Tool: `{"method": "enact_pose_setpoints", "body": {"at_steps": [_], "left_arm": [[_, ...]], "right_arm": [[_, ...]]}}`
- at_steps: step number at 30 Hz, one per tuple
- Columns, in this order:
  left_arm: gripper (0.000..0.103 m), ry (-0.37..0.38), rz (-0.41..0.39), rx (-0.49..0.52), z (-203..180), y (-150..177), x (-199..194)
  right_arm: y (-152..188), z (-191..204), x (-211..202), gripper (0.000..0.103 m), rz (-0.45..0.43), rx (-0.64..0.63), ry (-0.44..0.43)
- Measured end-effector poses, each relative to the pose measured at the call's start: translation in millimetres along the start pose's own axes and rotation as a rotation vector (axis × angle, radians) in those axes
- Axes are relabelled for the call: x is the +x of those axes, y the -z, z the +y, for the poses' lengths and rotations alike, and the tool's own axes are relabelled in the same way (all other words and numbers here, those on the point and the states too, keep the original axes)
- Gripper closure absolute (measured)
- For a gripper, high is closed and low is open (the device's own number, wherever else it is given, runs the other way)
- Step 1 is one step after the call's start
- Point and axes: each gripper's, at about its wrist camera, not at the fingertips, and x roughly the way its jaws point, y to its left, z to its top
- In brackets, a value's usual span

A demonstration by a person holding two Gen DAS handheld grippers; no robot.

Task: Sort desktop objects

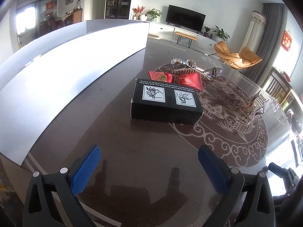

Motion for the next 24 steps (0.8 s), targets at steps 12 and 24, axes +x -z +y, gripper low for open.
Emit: {"method": "enact_pose_setpoints", "body": {"at_steps": [12,24], "left_arm": [[0.000,0.008,-0.008,-0.025,6.8,0.4,-6.2],[0.000,0.019,0.001,-0.029,7.7,0.4,-3.5]], "right_arm": [[0.0,-0.1,-0.2,0.000,0.000,0.000,0.000],[0.0,-0.3,-0.4,0.000,0.000,0.000,-0.001]]}}
